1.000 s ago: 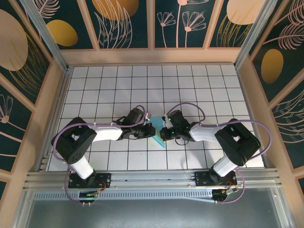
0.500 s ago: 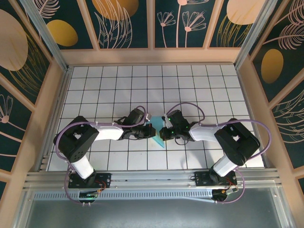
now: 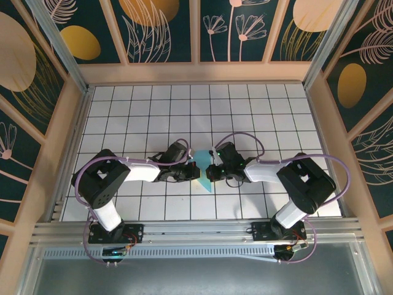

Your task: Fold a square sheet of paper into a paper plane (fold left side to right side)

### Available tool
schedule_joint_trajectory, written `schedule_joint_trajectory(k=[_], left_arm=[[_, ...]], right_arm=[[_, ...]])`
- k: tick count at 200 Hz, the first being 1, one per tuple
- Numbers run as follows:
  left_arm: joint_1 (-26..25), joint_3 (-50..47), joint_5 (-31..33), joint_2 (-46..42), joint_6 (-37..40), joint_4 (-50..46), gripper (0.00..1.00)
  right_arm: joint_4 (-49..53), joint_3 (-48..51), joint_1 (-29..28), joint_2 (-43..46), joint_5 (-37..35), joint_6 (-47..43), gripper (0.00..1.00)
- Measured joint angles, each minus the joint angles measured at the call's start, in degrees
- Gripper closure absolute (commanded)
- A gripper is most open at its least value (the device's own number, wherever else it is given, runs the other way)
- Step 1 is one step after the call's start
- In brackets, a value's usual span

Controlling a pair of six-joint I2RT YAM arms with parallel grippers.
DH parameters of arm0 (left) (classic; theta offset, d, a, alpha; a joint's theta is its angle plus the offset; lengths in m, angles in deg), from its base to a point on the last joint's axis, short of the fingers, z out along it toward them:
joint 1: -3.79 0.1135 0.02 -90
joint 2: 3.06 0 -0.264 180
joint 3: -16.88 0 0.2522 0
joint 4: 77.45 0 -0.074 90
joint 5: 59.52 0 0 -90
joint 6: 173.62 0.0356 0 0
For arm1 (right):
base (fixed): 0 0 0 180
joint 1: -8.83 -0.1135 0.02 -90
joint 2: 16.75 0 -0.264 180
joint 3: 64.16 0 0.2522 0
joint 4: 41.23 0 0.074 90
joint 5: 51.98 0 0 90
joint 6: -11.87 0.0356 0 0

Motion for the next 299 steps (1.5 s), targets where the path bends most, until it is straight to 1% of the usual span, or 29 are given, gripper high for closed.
schedule_joint_trajectory(k=[80, 125, 154, 187, 201, 213, 222, 239, 266, 299], left_arm=[[-0.1, -0.2, 0.1, 1.0, -0.5, 0.9, 1.00], [-0.1, -0.2, 0.4, 1.1, -0.5, 1.2, 1.00], [-0.3, -0.6, 0.9, 1.1, -0.7, 2.0, 1.00], [-0.3, -0.9, 1.0, 1.1, -1.3, 2.8, 1.00], [-0.3, -1.0, 1.0, 1.1, -1.3, 2.9, 1.00], [-0.3, -1.0, 1.0, 1.1, -1.4, 2.9, 1.00], [-0.3, -1.0, 1.0, 1.1, -1.4, 2.9, 1.00], [-0.3, -1.0, 1.0, 1.1, -1.4, 3.0, 1.00], [-0.3, -1.0, 1.0, 1.1, -1.4, 2.9, 1.00], [-0.3, -1.0, 1.0, 1.1, -1.5, 2.9, 1.00]], right_arm=[[0.1, -0.2, 0.0, -0.1, 0.0, 0.0, 1.00], [3.4, -2.1, -0.2, -0.1, -1.2, 0.0, 1.00], [6.4, -3.9, -0.2, -0.1, -1.8, -0.1, 0.91], [9.1, -5.4, -0.2, 1.0, -3.3, -0.3, 0.73], [10.3, -5.4, -0.2, 2.3, -3.7, -0.3, 0.69], [11.3, -5.4, -0.2, 3.6, -4.1, -0.3, 0.68], [12.0, -5.3, -0.2, 4.8, -4.2, -0.2, 0.69], [13.0, -5.1, -0.2, 7.0, -3.9, 0.4, 0.81], [13.7, -4.1, -0.2, 9.8, -0.6, 2.3, 1.00], [13.1, -1.7, -0.5, 9.7, 5.6, 5.8, 1.00]])
